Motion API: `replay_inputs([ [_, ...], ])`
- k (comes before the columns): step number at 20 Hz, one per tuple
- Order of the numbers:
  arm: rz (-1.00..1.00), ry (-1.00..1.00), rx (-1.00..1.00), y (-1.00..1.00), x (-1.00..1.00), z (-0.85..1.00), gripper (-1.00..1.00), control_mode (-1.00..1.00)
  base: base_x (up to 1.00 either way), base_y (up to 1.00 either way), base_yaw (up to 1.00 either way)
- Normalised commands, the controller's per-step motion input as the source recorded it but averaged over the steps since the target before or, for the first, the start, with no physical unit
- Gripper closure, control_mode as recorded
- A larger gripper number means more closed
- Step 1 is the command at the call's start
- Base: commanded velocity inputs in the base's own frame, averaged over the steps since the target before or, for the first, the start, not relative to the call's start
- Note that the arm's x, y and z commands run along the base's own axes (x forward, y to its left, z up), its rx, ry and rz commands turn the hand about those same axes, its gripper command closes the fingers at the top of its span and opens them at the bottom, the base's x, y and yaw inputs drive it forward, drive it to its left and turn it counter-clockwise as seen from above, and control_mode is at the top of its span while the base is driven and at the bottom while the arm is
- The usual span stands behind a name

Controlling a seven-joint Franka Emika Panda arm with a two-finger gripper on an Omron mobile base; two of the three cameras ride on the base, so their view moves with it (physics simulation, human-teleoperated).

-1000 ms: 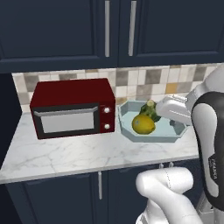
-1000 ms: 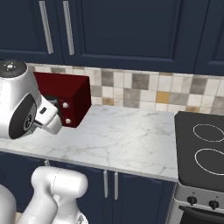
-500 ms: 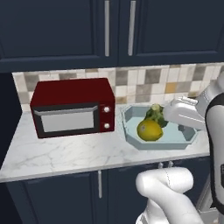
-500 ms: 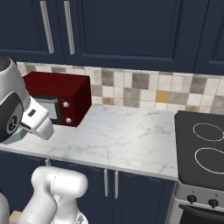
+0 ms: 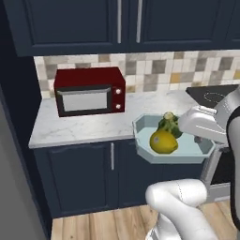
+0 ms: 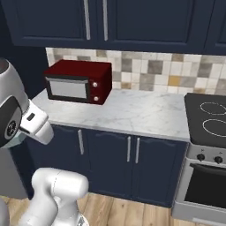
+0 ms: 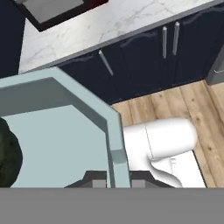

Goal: Take the lemon and broccoli out of the freezer and place them in the tupperware container on the counter. Then put the tupperware containing the vegetables back in the freezer.

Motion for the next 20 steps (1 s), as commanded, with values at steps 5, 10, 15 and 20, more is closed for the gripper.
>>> replay_inputs([
  [5,0.0,0.0,0.0,0.0,0.0,0.0,1.0,1.0,-0.71,0.99,0.0],
  [10,0.0,0.0,0.0,0.0,0.0,0.0,1.0,1.0,-0.27,1.0,-0.02],
  [15,0.0,0.0,0.0,0.0,0.0,0.0,1.0,1.0,0.04,1.0,-0.09],
  [20,0.0,0.0,0.0,0.0,0.0,0.0,1.0,1.0,0.12,1.0,-0.14],
])
